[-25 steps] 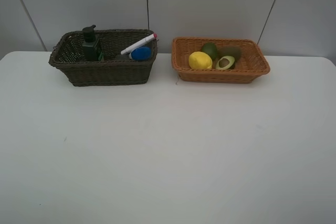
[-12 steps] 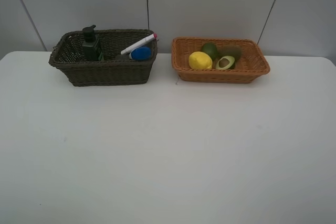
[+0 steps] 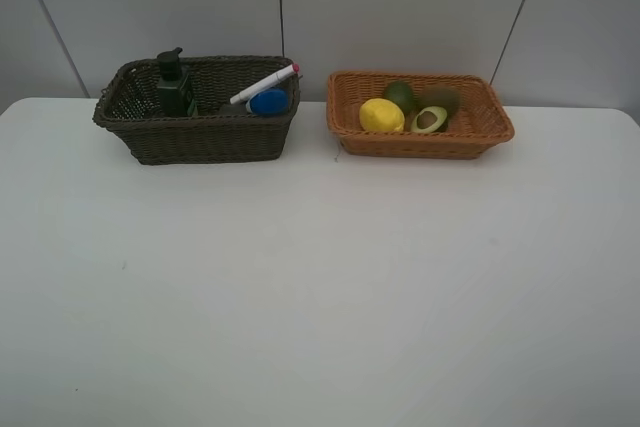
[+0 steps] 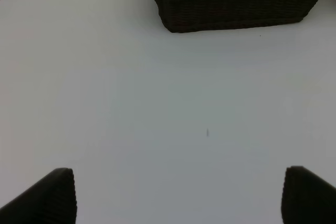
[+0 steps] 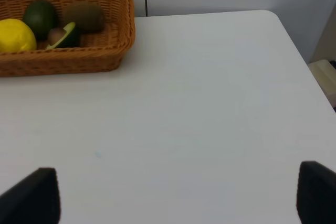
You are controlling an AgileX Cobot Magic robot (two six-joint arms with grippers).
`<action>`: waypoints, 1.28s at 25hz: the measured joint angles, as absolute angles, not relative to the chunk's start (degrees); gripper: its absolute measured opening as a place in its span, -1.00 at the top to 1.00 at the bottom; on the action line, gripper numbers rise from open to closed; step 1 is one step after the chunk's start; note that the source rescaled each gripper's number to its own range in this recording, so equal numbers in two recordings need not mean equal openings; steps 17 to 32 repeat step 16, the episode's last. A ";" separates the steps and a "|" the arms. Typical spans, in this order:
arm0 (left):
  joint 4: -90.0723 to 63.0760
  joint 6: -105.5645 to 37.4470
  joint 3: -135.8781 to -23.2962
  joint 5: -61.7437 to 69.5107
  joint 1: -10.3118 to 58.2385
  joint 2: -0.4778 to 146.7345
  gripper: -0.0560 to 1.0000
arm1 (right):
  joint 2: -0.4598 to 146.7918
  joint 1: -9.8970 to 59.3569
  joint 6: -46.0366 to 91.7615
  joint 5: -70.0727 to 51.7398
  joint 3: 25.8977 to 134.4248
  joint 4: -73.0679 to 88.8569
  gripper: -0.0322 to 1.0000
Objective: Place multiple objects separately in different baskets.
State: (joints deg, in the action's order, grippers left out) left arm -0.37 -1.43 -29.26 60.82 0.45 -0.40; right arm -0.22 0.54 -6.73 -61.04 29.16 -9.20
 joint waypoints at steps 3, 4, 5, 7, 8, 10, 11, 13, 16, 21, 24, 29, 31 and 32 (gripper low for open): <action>-0.37 -1.43 -29.26 60.82 0.45 -0.40 -0.99 | -0.22 0.54 -6.73 -61.04 29.16 -9.20 -0.97; -0.37 -1.43 -29.26 60.82 0.45 -0.40 -0.99 | -0.22 0.54 -6.73 -61.04 29.16 -9.20 -0.97; -0.37 -1.43 -29.26 60.82 0.45 -0.40 -0.99 | -0.22 0.54 -6.73 -61.04 29.16 -9.20 -0.97; -0.37 -1.43 -29.26 60.82 0.45 -0.40 -0.99 | -0.22 0.54 -6.73 -61.04 29.16 -9.20 -0.97; -0.37 -1.43 -29.26 60.82 0.45 -0.40 -0.99 | -0.22 0.54 -6.73 -61.04 29.16 -9.20 -0.97; -0.37 -1.43 -29.26 60.82 0.45 -0.40 -0.99 | -0.22 0.54 -6.73 -61.04 29.16 -9.20 -0.97; -0.37 -1.43 -29.26 60.82 0.45 -0.40 -0.99 | -0.22 0.54 -6.73 -61.04 29.16 -9.20 -0.97; -0.37 -1.43 -29.26 60.82 0.45 -0.40 -0.99 | -0.22 0.54 -6.73 -61.04 29.16 -9.20 -0.97; -0.37 -1.43 -29.26 60.82 0.45 -0.40 -0.99 | -0.22 0.54 -6.73 -61.04 29.16 -9.20 -0.97; -0.37 -1.43 -29.26 60.82 0.45 -0.40 -0.99 | -0.22 0.54 -6.73 -61.04 29.16 -9.20 -0.97; -0.37 -1.43 -29.26 60.82 0.45 -0.40 -0.99 | -0.22 0.54 -6.73 -61.04 29.16 -9.20 -0.97; -0.37 -1.43 -29.26 60.82 0.45 -0.40 -0.99 | -0.22 0.54 -6.73 -61.04 29.16 -9.20 -0.97; -0.37 -1.43 -29.26 60.82 0.45 -0.40 -0.99 | -0.22 0.54 -6.73 -61.04 29.16 -9.20 -0.97; -0.37 -1.43 -29.26 60.82 0.45 -0.40 -0.99 | -0.22 0.54 -6.73 -61.04 29.16 -9.20 -0.97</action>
